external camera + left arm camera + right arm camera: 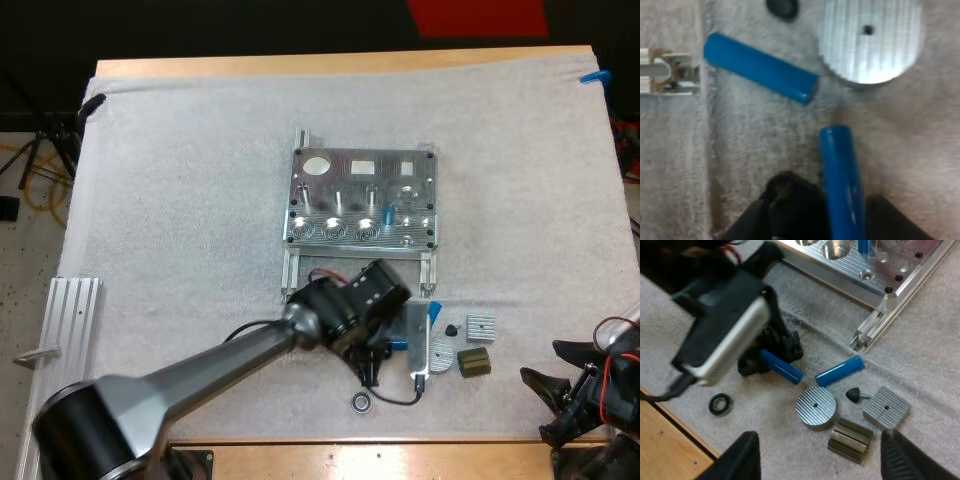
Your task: Load cells from left to right
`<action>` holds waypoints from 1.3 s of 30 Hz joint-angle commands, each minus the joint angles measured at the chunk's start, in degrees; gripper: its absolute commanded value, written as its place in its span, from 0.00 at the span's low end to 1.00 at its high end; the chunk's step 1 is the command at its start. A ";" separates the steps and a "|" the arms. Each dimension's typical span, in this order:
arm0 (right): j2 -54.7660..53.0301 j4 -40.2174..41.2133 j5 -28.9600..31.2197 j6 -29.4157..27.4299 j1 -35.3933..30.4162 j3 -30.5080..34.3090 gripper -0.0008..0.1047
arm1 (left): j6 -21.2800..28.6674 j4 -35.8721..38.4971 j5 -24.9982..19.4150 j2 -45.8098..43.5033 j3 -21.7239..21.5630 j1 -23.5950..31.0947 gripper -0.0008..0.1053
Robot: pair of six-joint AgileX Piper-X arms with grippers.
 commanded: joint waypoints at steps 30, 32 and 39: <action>-0.16 -0.02 -0.41 -0.08 -0.09 -0.19 0.50 | -0.24 12.01 -3.54 10.07 -9.10 -0.23 0.10; -0.16 -0.02 -0.41 -0.08 -0.09 -0.19 0.50 | -0.16 12.99 -3.54 9.15 -9.86 -0.23 0.01; -0.16 -0.02 -0.01 1.46 -0.09 -0.19 0.50 | -0.15 17.28 -3.54 0.82 -9.88 0.14 0.01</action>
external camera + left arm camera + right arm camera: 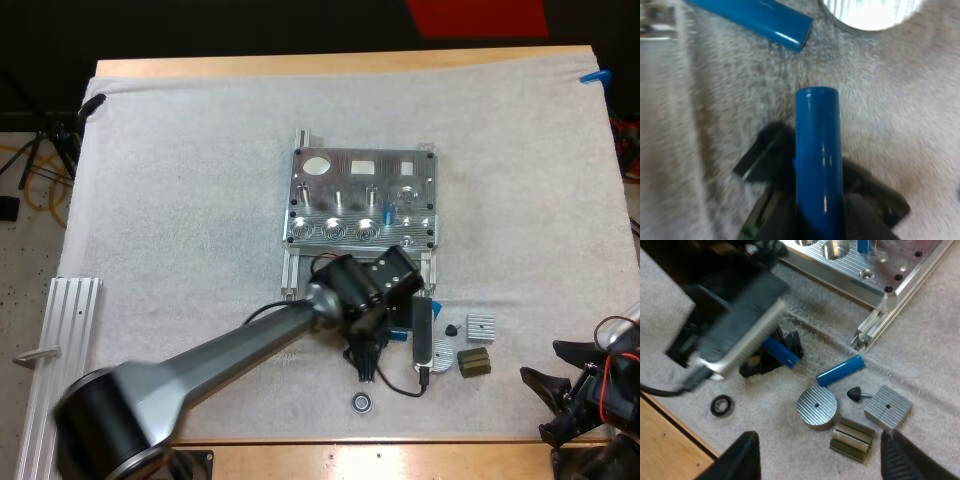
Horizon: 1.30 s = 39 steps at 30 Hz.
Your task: Load cells from left to right
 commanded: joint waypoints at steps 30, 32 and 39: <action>17.72 -31.42 -24.33 22.29 -0.09 -0.19 0.50 | -0.15 4.84 15.08 -36.68 -0.50 3.10 0.01; 20.26 -34.98 -28.13 23.32 -0.09 -0.19 0.50 | -0.15 4.85 15.35 -36.87 -0.50 3.10 0.01; 24.25 -39.47 -36.38 25.71 -0.09 -0.19 0.50 | -0.15 4.85 15.33 -36.86 -0.50 3.10 0.01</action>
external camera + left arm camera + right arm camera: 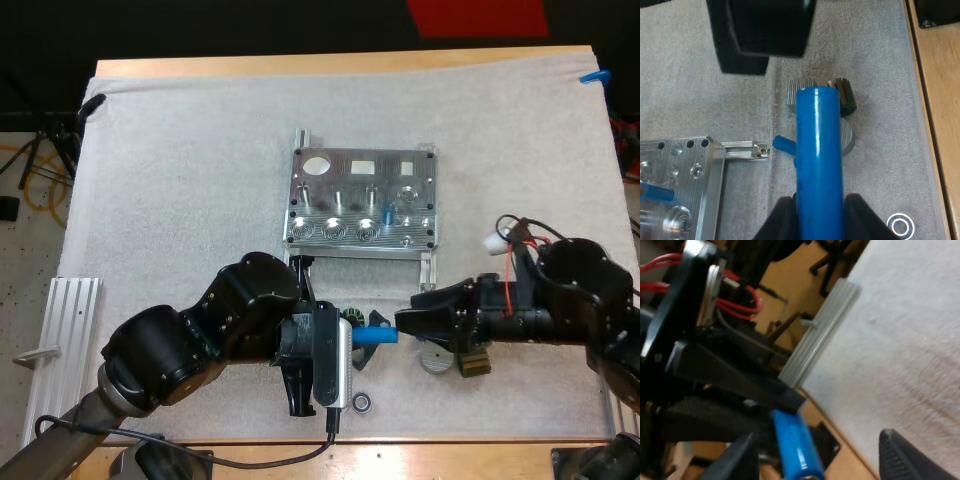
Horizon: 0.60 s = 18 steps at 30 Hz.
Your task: Load cells from left to right
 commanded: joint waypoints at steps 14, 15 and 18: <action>2.10 -1.73 -8.94 -0.17 -0.09 -0.08 0.50 | -0.15 -5.37 0.75 -0.60 -0.50 -0.08 0.01; 2.10 -1.73 -9.15 -0.17 -0.09 -0.08 0.50 | -0.15 -5.70 0.75 -0.60 -0.50 -0.08 0.01; 2.10 -1.73 -9.20 -0.17 -0.09 -0.08 0.50 | -0.15 -6.63 0.96 -0.60 -0.50 -0.08 0.01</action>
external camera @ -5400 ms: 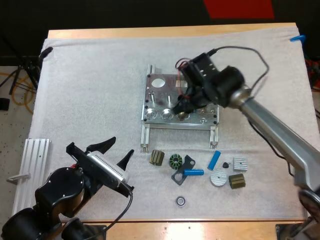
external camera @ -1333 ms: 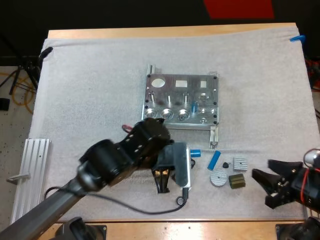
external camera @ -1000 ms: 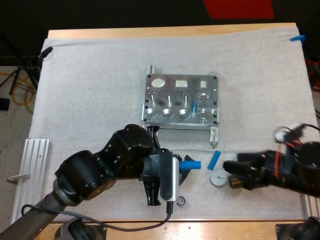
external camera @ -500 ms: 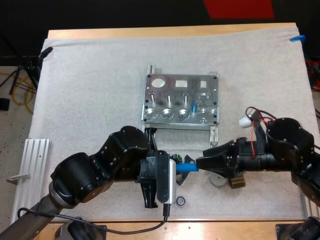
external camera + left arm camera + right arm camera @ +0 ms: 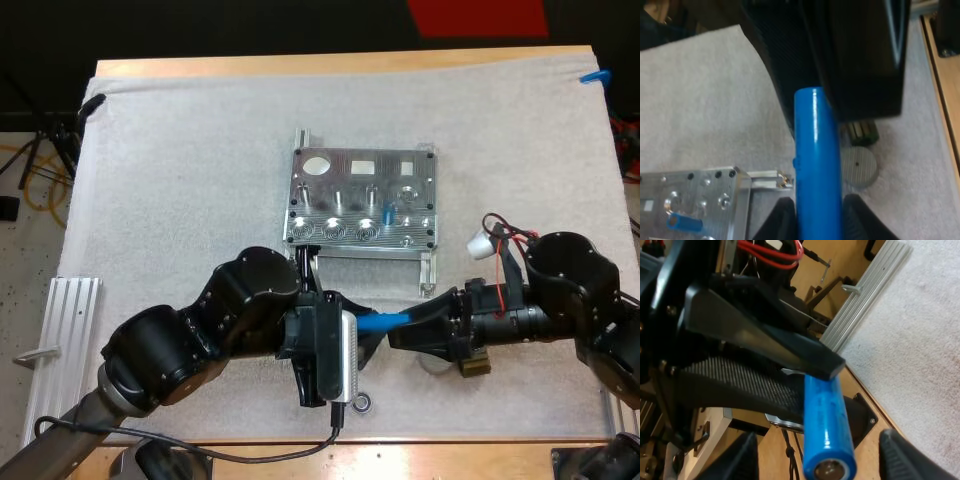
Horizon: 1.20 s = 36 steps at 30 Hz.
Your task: Load cells from left to right
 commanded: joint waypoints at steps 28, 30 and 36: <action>0.04 -0.83 6.11 -1.15 -0.09 -0.61 0.01 | -3.52 -1.00 -9.23 -5.38 -0.50 0.78 0.54; 0.04 -0.83 8.47 -1.57 -0.09 -1.26 0.01 | -5.15 -1.00 -9.38 -7.08 -0.50 2.35 0.54; 3.92 4.91 13.86 -6.14 -0.09 -6.32 0.01 | -7.49 -1.00 -9.39 -13.16 0.89 15.59 0.54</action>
